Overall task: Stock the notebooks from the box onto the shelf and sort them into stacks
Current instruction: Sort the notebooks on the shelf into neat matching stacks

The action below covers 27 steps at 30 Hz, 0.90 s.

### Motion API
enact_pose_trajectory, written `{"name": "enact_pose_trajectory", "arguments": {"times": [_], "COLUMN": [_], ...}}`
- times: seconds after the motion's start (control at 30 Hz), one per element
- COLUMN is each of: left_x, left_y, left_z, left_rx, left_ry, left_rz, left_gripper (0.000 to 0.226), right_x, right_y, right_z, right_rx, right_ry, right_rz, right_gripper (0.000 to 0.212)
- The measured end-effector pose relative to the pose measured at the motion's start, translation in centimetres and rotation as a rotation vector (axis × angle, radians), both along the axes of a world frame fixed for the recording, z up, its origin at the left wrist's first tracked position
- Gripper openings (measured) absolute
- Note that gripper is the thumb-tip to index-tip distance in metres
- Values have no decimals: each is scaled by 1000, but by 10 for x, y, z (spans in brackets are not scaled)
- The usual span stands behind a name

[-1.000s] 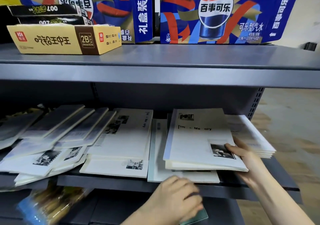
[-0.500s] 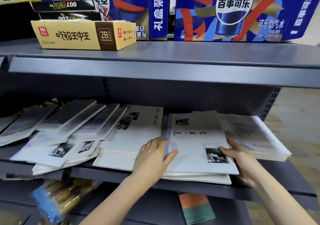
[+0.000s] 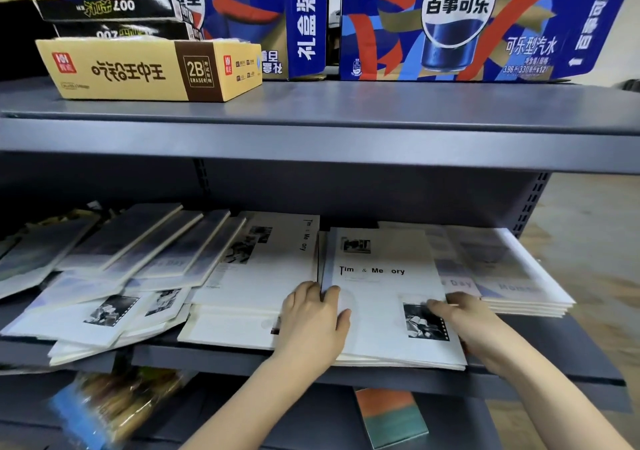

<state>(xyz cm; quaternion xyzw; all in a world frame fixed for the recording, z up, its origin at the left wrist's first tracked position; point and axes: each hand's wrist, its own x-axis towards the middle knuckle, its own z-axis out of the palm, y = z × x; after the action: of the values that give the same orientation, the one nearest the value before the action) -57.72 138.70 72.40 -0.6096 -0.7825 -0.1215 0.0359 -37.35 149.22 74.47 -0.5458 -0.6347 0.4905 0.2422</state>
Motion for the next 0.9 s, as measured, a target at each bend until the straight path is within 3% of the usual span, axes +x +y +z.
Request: {"name": "enact_pose_trajectory", "arguments": {"times": [0.13, 0.2, 0.3, 0.43, 0.5, 0.6, 0.63, 0.73, 0.77, 0.83, 0.9], "left_x": [8, 10, 7, 2, 2, 4, 1, -9, -10, -8, -2], "left_y": [-7, -9, -8, -7, -8, -8, -6, -2, -2, 1, 5], "left_z": [-2, -1, 4, 9, 14, 30, 34, 41, 43, 48, 52], "left_rx": [94, 87, 25, 53, 114, 175, 144, -76, -86, -12, 91], "left_ry": [11, -32, -77, -192, -273, -602, -800, -1625, -1754, -1783, -1649], "left_rz": [-12, -32, -28, -2, 7, 77, 107, 54, 21, -2, 24], "left_gripper": [48, 64, 85, 47, 40, 40, 47, 88, 94, 105, 105], "right_x": [4, 6, 7, 6, 7, 10, 11, 19, 22, 27, 27], "right_y": [-1, -4, -2, 0, -2, -5, -5, -6, -6, -10, -14], "right_z": [-6, 0, 5, 7, 7, 7, 8, 15, 19, 25, 29], "right_rx": [-218, -307, -249, -153, -133, -148, -164, -217, -213, -169, -106], "right_ry": [178, 276, 308, 357, 437, 597, 647, 771, 768, 700, 603], "right_rz": [1, 54, 51, 24, 8, -22, -24, -35, -14, 49, 87], "right_gripper": [33, 24, 24, 45, 33, 24, 27, 32, 33, 31, 28]}}
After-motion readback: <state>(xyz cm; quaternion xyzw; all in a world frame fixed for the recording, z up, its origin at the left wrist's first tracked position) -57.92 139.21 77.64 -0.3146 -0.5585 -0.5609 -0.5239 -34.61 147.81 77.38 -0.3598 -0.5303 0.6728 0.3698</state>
